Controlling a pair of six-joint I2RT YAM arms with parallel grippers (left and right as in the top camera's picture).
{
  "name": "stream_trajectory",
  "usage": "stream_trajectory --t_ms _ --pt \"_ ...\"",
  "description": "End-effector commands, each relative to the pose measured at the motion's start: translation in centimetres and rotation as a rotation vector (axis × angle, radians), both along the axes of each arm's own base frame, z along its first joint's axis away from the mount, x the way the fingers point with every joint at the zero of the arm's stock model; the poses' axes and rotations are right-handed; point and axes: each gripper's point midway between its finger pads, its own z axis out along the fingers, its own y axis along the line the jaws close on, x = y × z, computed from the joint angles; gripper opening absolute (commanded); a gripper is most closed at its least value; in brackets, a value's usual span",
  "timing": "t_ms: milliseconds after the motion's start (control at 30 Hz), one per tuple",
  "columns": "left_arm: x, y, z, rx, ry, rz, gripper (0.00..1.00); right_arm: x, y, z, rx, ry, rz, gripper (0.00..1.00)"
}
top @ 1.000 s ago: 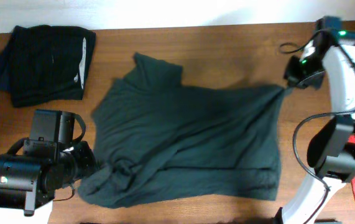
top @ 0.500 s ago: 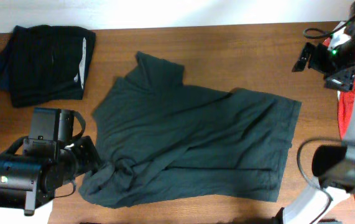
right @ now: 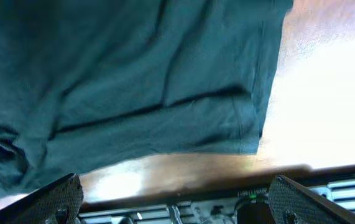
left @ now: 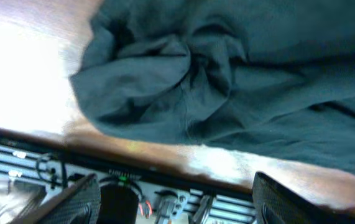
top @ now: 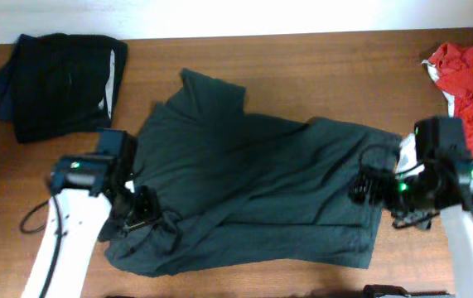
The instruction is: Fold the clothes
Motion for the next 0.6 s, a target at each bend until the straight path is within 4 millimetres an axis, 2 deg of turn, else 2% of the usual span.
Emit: stream_trajectory --t_ms 0,67,167,200,233,300,367,400,467,567 --pt "-0.3 -1.4 -4.2 -0.077 0.121 -0.047 0.75 -1.3 0.3 -2.0 0.009 0.033 -0.016 0.99" --pt "0.2 -1.4 -6.9 -0.072 0.17 -0.045 0.74 -1.7 0.3 -3.1 0.011 0.062 -0.016 0.99" --pt "1.0 -1.5 -9.3 -0.066 0.217 -0.043 0.74 -1.9 0.3 -3.2 0.011 0.068 -0.009 0.99" --pt "0.9 -1.5 -9.8 -0.064 0.239 -0.043 0.69 -1.9 0.4 -3.2 0.011 0.071 -0.009 0.99" --pt "0.7 -1.5 -10.3 -0.066 0.267 -0.064 0.58 -2.1 0.4 -3.2 0.012 0.075 -0.009 0.99" --pt "0.1 -1.4 -11.3 -0.067 0.322 -0.086 0.45 -2.1 0.4 -3.1 0.011 0.069 -0.01 0.99" --pt "0.0 -1.4 -11.5 -0.066 0.332 -0.086 0.18 -2.2 0.4 -3.0 0.012 0.066 -0.021 0.99" --pt "0.0 -1.4 -11.5 -0.066 0.332 -0.086 0.11 -2.2 0.4 -3.0 0.013 0.066 -0.029 0.99" --pt "0.2 -0.6 -11.6 -0.019 0.324 -0.096 0.01 -2.2 0.4 -3.3 0.015 0.075 -0.039 0.99" --pt "0.2 0.2 -11.6 0.026 0.323 -0.105 0.0 -2.7 0.4 -4.7 0.021 0.109 -0.068 0.99"
